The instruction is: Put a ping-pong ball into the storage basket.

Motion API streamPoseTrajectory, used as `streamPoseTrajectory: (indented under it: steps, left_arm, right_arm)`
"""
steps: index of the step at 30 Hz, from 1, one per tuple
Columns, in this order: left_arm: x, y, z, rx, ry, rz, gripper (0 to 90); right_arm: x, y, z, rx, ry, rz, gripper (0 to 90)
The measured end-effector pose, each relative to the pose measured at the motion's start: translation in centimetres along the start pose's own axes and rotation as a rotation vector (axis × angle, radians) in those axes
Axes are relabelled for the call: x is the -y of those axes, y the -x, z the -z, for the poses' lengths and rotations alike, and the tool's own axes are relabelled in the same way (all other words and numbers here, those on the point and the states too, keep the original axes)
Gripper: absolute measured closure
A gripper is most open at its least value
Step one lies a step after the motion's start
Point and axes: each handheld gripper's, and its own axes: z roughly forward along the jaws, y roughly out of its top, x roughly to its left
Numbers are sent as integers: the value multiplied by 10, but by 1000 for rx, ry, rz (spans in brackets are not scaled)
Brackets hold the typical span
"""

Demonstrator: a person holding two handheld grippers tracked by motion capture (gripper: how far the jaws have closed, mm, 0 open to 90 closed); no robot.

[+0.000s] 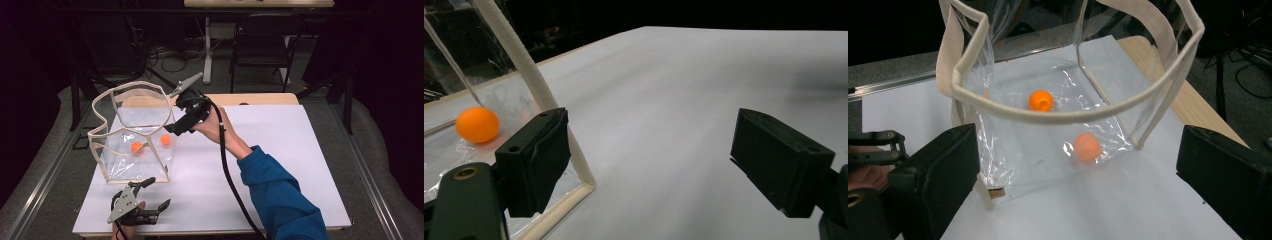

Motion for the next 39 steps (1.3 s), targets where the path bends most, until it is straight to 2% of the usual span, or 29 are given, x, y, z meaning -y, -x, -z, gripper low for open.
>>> streamPoseTrajectory:
  steps: [13,39]
  left_arm:
    - [0,0,0,3,-1,-4,159]
    - [0,0,0,1,-6,-5,159]
  right_arm:
    - [33,8,11,35,-32,-18,19]
    - [96,8,34,82,-76,-36,4]
